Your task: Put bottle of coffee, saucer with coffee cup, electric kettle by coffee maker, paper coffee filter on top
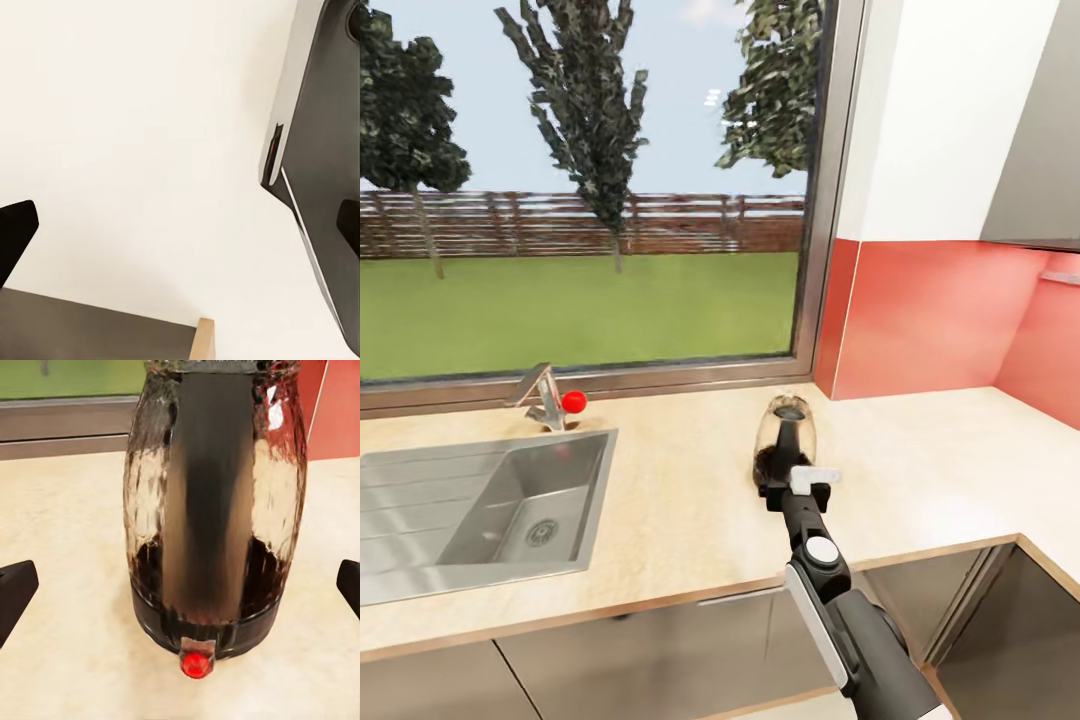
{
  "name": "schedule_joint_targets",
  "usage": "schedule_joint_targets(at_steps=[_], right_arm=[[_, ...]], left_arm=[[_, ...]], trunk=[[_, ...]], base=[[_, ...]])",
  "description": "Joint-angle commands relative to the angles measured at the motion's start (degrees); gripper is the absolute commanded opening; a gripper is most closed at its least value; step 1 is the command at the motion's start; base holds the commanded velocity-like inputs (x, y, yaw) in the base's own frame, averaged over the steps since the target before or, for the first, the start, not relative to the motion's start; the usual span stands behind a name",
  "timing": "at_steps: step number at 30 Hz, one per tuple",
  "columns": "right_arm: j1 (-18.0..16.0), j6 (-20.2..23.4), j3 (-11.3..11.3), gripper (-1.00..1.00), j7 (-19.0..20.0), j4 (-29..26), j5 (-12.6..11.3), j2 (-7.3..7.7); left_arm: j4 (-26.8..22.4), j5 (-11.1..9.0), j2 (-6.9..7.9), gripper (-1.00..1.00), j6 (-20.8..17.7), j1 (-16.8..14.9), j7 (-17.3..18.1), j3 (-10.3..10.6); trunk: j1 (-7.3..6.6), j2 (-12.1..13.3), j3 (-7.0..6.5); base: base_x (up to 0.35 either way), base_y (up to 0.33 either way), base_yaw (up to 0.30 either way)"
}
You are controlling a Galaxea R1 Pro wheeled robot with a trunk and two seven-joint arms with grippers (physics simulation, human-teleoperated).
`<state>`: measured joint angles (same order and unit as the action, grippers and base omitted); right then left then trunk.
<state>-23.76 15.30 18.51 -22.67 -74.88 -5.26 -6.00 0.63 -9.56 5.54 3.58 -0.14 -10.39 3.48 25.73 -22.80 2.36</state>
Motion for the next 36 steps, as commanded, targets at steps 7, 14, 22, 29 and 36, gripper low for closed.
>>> schedule_joint_targets(at_steps=[7,14,22,29,36], right_arm=[[-0.06,0.09,0.12,1.00,-0.47,-0.17,-0.54,0.03],[-0.06,0.15,0.12,1.00,-0.47,-0.17,-0.54,0.03],[-0.06,0.08,0.12,1.00,-0.51,-0.21,-0.54,0.03],[-0.06,0.09,0.12,1.00,-0.51,-0.25,-0.54,0.03],[-0.06,0.10,0.20,1.00,-0.49,-0.22,-0.54,0.03]], left_arm=[[0.07,-0.55,-0.01,1.00,0.29,-0.04,-0.07,0.38],[0.07,-0.55,-0.01,1.00,0.29,-0.04,-0.07,0.38],[0.32,-0.55,-0.01,1.00,0.29,0.08,0.12,0.38],[0.76,-0.55,-0.01,1.00,0.29,0.31,0.19,0.38],[0.76,-0.55,-0.01,1.00,0.29,0.33,0.19,0.38]], trunk=[[0.05,-0.11,0.11],[0.05,-0.11,0.11],[0.05,-0.11,0.11],[0.05,-0.11,0.11],[0.05,-0.11,0.11]], base=[[0.042,-0.024,0.000],[0.095,-0.001,0.000],[0.021,0.000,0.000],[0.106,0.000,0.000],[0.043,-0.020,0.000]])
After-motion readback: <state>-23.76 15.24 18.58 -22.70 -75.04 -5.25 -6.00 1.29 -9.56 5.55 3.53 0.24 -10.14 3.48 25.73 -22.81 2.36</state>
